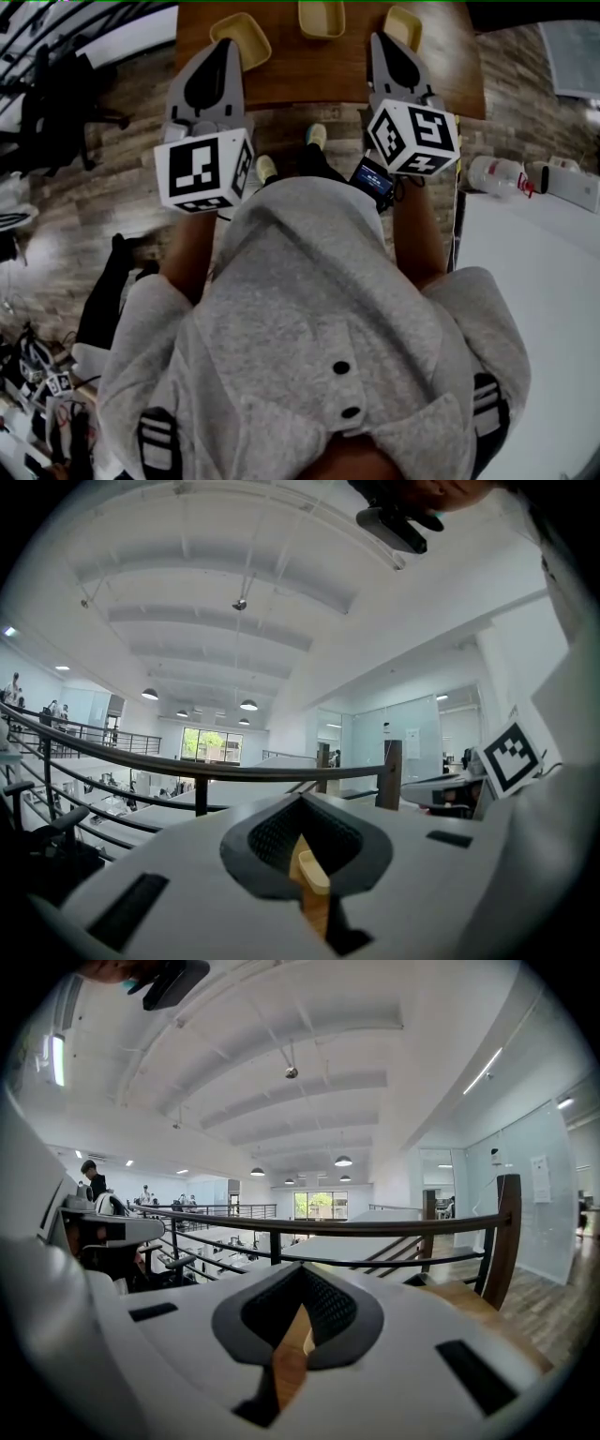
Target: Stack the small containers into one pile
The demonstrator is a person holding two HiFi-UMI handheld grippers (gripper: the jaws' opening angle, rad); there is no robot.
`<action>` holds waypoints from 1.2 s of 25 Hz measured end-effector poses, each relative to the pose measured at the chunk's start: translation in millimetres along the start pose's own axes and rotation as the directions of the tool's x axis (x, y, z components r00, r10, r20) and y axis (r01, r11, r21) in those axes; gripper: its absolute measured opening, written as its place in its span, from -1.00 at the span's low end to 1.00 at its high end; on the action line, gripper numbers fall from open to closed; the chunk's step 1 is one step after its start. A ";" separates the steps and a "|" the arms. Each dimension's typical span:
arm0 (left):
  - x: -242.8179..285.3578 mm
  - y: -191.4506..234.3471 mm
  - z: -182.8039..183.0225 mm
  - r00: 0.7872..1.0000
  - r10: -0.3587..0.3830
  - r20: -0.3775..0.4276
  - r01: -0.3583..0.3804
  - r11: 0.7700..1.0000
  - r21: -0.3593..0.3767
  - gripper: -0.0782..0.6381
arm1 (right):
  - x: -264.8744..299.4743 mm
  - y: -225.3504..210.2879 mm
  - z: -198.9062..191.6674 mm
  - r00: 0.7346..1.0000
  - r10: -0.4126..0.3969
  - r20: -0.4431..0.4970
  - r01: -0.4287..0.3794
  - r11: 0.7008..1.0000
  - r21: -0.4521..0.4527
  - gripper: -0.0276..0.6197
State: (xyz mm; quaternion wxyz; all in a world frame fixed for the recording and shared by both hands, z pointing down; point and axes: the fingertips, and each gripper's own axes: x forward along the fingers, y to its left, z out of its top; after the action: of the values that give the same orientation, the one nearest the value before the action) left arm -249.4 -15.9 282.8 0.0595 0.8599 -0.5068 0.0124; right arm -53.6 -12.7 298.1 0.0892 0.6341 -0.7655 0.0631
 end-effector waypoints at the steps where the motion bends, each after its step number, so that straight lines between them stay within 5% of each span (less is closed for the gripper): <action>1: 2.5 -0.3 3.6 1.000 0.005 0.004 -0.005 1.000 0.007 -0.75 | 3.1 -3.9 1.8 1.000 0.001 0.002 -0.001 1.000 -0.002 -0.88; 30: 172.7 -80.0 0.9 0.992 0.110 -0.059 -0.106 0.992 0.064 -0.75 | 82.1 -197.4 -34.6 0.984 0.119 -0.135 -0.121 0.993 -0.006 -0.88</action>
State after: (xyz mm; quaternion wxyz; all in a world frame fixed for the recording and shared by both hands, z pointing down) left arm -95.7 -127.9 288.8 0.0482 0.8318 -0.5500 0.0577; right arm 127.4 -121.4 346.4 0.1410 0.5805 -0.7950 0.1055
